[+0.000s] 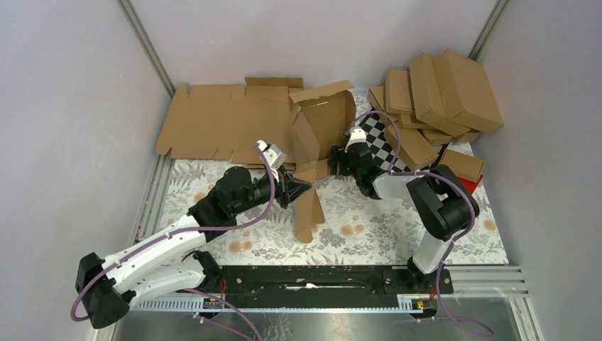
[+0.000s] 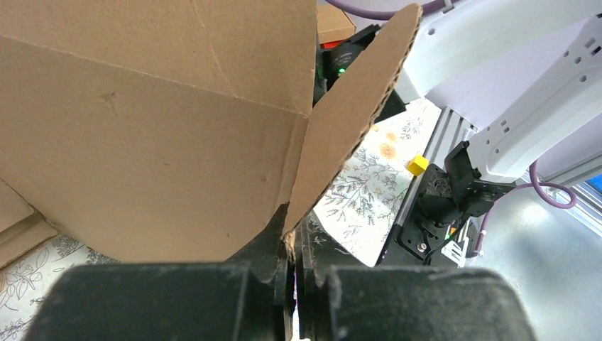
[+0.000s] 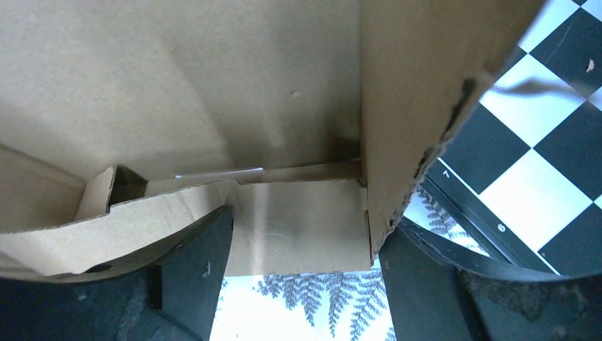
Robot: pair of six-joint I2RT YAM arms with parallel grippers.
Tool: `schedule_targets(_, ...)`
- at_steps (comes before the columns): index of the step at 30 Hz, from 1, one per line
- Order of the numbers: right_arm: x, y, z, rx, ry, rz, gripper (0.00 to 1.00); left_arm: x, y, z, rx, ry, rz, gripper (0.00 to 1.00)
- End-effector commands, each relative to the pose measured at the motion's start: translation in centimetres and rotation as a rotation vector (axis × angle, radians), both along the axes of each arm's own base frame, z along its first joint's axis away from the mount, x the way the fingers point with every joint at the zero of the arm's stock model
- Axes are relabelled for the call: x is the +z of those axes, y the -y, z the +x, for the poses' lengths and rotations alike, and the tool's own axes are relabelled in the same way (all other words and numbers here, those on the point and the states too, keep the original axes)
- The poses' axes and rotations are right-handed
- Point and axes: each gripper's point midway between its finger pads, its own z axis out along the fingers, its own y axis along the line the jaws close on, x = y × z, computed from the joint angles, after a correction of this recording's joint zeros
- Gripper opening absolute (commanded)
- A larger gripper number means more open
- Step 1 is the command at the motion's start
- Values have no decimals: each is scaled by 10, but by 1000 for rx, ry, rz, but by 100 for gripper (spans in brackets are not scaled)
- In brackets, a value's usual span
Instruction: Fold the paper box
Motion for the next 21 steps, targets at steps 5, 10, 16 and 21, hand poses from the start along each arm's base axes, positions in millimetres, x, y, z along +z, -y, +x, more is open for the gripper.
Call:
schedule_targets(5,-32,6,0,-7,-131,-99,83,6,-3,8,54,-27,10,0)
schedule_targets(10,-44,14,-2,-15,-182,-174,82,8,-11,17,127,-46,5,0)
schedule_targets(16,-41,11,-2,5,-177,-168,71,9,-19,16,163,-56,9,0)
schedule_targets(21,-30,12,-9,11,-172,-149,58,9,-23,10,152,-66,6,0)
